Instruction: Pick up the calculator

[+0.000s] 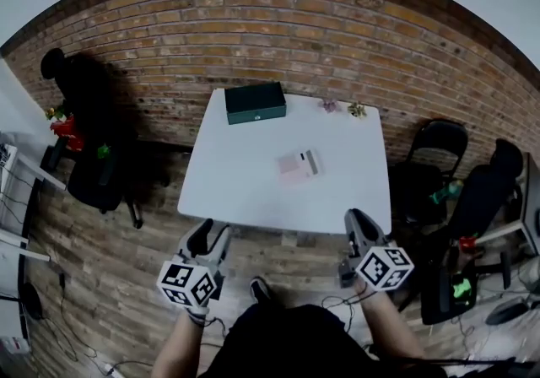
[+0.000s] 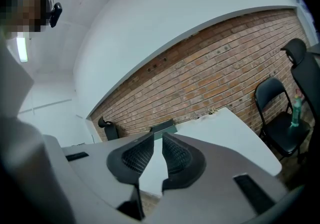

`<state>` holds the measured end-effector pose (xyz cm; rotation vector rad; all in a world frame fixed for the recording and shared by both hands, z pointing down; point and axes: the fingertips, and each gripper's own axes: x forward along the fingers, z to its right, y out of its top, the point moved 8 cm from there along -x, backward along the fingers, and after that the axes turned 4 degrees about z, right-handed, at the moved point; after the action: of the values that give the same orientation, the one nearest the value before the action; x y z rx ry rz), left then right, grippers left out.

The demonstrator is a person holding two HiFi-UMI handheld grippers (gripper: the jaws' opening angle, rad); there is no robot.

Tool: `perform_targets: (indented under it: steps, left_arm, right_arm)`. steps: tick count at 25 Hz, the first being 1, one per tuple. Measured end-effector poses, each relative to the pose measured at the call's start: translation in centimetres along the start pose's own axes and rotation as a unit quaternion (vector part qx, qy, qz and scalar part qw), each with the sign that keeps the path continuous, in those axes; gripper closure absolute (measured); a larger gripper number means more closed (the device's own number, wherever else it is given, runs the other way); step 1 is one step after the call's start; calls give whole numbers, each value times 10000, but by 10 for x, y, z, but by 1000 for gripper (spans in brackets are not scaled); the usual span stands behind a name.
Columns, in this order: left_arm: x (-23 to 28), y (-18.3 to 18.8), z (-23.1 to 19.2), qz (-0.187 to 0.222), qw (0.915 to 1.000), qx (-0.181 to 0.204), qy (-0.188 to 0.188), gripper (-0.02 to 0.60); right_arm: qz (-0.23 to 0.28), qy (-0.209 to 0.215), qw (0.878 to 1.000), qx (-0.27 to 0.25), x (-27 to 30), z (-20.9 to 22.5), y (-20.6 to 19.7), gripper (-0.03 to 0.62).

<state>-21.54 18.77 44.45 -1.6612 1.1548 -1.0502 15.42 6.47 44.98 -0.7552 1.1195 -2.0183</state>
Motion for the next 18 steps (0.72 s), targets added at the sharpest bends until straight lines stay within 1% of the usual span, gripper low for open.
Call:
perform_targets:
  steps: [2, 5, 9, 13, 15, 18]
  left_arm:
    - [10, 2, -17, -38, 9999, -111, -100, 393]
    - [25, 5, -36, -111, 9996, -163, -204, 392]
    - [50, 1, -53, -289, 9988, -290, -270, 393]
    - [74, 1, -58, -355, 9977, -511, -265, 393]
    - [84, 6, -58, -376, 9979, -484, -213, 393]
    - [101, 13, -56, -381, 9986, -339, -133, 393]
  right_arm:
    - [-16, -160, 9999, 51, 11, -2, -3, 534]
    - [-113, -347, 9993, 84, 27, -1, -7, 526]
    - [-214, -503, 9984, 136, 53, 9, -6, 519]
    - [-289, -451, 9982, 269, 80, 25, -7, 513]
    - [-288, -372, 9982, 369, 95, 33, -6, 510]
    - [-335, -323, 9981, 407, 119, 50, -6, 507]
